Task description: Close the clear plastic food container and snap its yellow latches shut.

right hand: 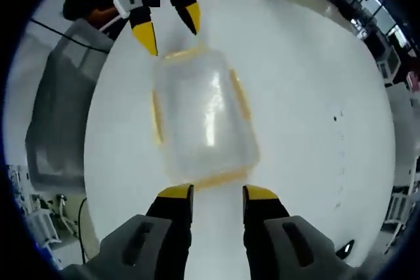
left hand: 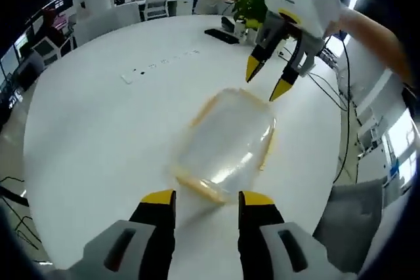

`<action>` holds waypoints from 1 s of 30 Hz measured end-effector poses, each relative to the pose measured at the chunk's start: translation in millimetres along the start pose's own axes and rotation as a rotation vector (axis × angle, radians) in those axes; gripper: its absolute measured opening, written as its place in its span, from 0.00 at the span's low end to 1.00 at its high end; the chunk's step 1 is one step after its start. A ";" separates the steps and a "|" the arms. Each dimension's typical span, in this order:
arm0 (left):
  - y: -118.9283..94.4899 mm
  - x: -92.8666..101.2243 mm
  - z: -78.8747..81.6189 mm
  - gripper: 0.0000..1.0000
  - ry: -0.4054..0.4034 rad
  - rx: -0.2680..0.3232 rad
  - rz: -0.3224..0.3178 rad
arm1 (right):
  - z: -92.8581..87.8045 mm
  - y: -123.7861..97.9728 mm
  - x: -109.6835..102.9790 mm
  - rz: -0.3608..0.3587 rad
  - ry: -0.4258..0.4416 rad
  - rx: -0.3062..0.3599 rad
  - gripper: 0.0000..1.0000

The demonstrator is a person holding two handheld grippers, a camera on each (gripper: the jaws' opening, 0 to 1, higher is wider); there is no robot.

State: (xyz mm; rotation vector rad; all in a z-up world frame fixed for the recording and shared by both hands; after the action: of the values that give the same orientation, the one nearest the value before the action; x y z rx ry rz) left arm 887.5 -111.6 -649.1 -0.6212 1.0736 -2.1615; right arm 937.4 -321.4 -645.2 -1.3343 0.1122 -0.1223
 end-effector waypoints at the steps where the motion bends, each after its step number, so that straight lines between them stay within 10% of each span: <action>1: -0.8 2.1 0.3 0.29 -0.029 0.011 0.005 | -0.4 0.8 -1.1 -0.007 0.011 0.000 0.26; 8: 1.0 -1.7 4.0 0.27 -0.159 0.056 0.050 | 0.5 0.3 -11.3 -0.027 0.117 0.031 0.23; 14: 4.3 -3.1 4.1 0.26 -0.253 0.044 0.093 | 0.1 -3.7 2.4 -0.044 0.419 0.101 0.19; 21: 10.5 -2.2 -1.7 0.22 -0.654 0.081 0.029 | -2.9 0.0 8.1 -0.052 0.546 0.109 0.18; 30: 11.8 -1.0 -14.1 0.20 -0.714 0.022 0.030 | -1.8 5.2 8.2 -0.009 0.746 0.141 0.14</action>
State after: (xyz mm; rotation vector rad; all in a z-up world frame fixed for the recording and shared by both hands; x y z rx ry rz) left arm 882.9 -109.0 -666.7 -1.2303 0.6546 -1.6943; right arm 945.3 -323.2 -650.7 -1.0925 0.7142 -0.6219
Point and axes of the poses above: the point that each gripper's makers call its tool centre point, and the gripper's own axes: y roughly forward along the fingers, x roughly to its right, z roughly out of its top, the point moved 6 cm from there along -y, roughly backward along the fingers, and after that the axes turned 4 degrees about y, right-handed, at the moved point
